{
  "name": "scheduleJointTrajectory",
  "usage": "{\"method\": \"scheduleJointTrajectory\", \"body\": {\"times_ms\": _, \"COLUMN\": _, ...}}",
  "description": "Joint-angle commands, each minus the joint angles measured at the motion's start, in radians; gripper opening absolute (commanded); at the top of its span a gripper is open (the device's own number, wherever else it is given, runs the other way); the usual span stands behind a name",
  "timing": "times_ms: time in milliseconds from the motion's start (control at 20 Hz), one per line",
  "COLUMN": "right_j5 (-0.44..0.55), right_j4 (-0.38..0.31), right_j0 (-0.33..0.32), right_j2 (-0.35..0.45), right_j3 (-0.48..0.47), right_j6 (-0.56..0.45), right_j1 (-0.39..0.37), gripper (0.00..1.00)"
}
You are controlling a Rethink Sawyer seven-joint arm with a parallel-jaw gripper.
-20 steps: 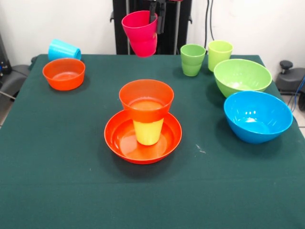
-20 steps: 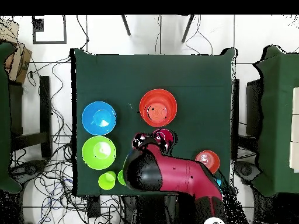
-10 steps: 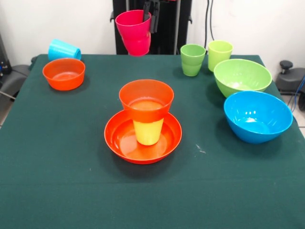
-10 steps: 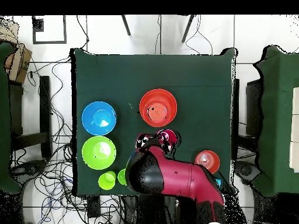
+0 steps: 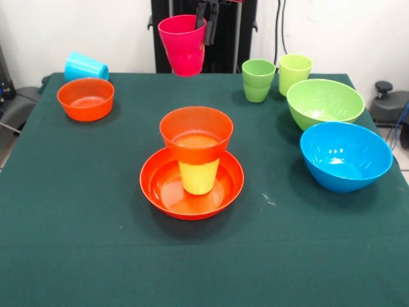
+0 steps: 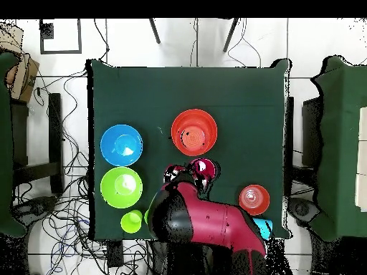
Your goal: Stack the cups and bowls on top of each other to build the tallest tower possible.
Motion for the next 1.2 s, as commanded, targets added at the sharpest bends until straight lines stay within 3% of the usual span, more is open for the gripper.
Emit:
{"method": "scheduleJointTrajectory", "body": {"times_ms": 50, "right_j5": -0.108, "right_j4": -0.029, "right_j0": 0.028, "right_j2": -0.013, "right_j3": 0.011, "right_j6": 0.143, "right_j1": 0.085, "gripper": 0.00}}
{"method": "scheduleJointTrajectory", "body": {"times_ms": 550, "right_j5": -0.223, "right_j4": 0.002, "right_j0": 0.060, "right_j2": -0.038, "right_j3": -0.016, "right_j6": 0.157, "right_j1": 0.191, "gripper": 0.00}}
{"method": "scheduleJointTrajectory", "body": {"times_ms": 1200, "right_j5": -0.203, "right_j4": 0.033, "right_j0": 0.075, "right_j2": -0.034, "right_j3": -0.044, "right_j6": 0.150, "right_j1": 0.202, "gripper": 0.00}}
